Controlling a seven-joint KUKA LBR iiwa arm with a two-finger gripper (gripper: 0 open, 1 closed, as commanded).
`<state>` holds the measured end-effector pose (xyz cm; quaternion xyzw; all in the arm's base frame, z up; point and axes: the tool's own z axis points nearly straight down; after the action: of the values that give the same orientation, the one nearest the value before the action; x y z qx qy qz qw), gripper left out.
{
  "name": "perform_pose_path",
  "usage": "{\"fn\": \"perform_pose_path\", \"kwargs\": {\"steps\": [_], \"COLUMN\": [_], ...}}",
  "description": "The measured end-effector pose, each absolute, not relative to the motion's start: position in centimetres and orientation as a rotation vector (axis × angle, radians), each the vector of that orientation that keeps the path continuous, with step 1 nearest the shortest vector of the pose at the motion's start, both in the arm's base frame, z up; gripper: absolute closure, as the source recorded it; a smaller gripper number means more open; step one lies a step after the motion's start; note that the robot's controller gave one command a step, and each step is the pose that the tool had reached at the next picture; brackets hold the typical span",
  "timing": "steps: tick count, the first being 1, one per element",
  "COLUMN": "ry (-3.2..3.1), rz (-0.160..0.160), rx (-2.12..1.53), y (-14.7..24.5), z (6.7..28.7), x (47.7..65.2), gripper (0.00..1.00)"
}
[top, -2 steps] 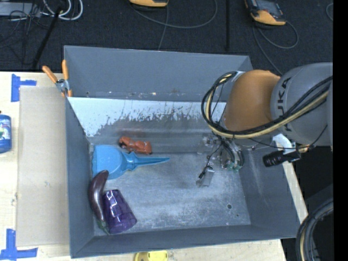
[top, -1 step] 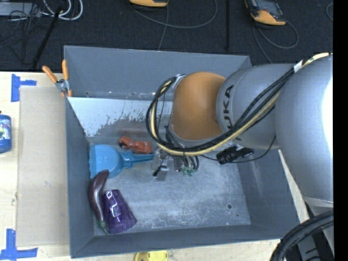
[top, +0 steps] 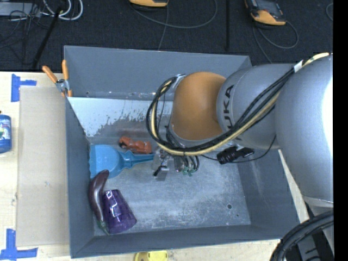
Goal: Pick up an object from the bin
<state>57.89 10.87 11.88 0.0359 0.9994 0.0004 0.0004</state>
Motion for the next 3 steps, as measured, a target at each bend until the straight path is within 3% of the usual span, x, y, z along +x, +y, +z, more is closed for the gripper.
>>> {"fn": "perform_pose_path", "kwargs": {"steps": [2, 3], "ry": [3.142, 3.14], "rz": [0.001, 0.001], "rx": [-0.053, 0.012], "y": [16.8, 16.9], "z": [14.8, 20.0], "x": [55.2, 57.6], "gripper": [1.0, 0.0]}}
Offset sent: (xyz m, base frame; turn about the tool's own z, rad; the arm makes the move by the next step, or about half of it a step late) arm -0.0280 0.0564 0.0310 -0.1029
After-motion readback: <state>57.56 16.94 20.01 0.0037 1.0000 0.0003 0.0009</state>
